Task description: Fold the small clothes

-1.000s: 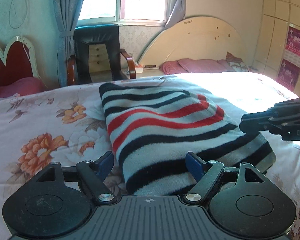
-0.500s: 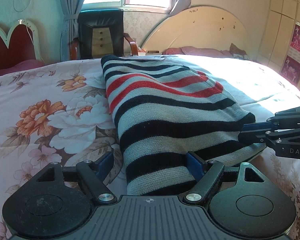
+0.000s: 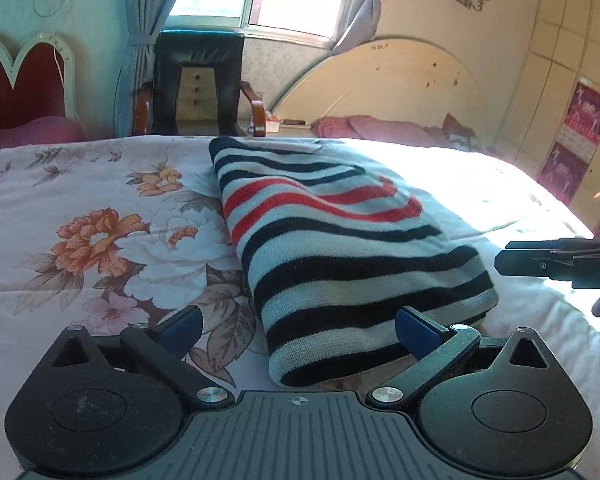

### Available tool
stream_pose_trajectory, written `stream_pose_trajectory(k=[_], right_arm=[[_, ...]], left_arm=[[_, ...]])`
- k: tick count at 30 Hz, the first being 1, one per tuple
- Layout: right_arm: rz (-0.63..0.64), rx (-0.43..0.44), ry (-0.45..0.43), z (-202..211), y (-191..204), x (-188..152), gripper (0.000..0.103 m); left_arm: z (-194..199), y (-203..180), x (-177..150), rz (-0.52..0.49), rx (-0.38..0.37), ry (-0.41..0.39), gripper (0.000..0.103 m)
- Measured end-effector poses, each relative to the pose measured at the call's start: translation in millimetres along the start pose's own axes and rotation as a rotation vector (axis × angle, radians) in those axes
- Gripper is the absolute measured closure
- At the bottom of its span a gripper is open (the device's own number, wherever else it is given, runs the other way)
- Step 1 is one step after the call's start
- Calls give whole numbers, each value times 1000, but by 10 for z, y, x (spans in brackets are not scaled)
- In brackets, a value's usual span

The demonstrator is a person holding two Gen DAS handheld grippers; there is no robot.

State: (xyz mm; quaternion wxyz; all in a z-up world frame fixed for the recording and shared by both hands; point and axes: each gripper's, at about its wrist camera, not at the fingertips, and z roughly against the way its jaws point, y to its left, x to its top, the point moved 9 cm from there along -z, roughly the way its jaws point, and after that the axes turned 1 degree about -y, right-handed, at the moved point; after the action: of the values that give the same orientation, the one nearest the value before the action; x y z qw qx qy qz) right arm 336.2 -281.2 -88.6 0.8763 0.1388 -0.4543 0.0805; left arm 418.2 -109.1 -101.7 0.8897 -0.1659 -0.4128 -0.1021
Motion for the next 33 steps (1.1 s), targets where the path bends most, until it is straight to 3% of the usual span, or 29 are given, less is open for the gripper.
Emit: stream_pose_trajectory(k=[4, 7, 11, 14, 18, 24, 29, 31, 33], right_arm=[[-237, 50, 16, 51, -336, 53, 40], [-395, 108, 26, -42, -569, 34, 40], [-579, 188, 59, -314, -891, -49, 40], [-650, 244, 96, -554, -1065, -85, 41], [-680, 315, 153, -853, -1148, -121, 44], [-645, 401, 168, -1136, -1088, 15, 46], [-493, 362, 172, -1246, -887, 125, 54], [-442, 336, 155, -1250, -830, 141, 56], [-440, 335, 137, -1243, -817, 141, 58]], left_arm=[[-64, 124, 153, 190, -155, 3, 2], [-283, 187, 157, 373, -282, 37, 9], [-647, 312, 118, 392, -214, 94, 13], [-914, 416, 100, 412, -188, 141, 12], [-1102, 499, 193, 476, -245, 144, 12], [-1414, 486, 382, 441, -304, 179, 13], [-1536, 304, 462, 307, -243, 185, 14], [-1559, 258, 473, 275, -225, 173, 17], [-1571, 250, 492, 267, -214, 165, 27]])
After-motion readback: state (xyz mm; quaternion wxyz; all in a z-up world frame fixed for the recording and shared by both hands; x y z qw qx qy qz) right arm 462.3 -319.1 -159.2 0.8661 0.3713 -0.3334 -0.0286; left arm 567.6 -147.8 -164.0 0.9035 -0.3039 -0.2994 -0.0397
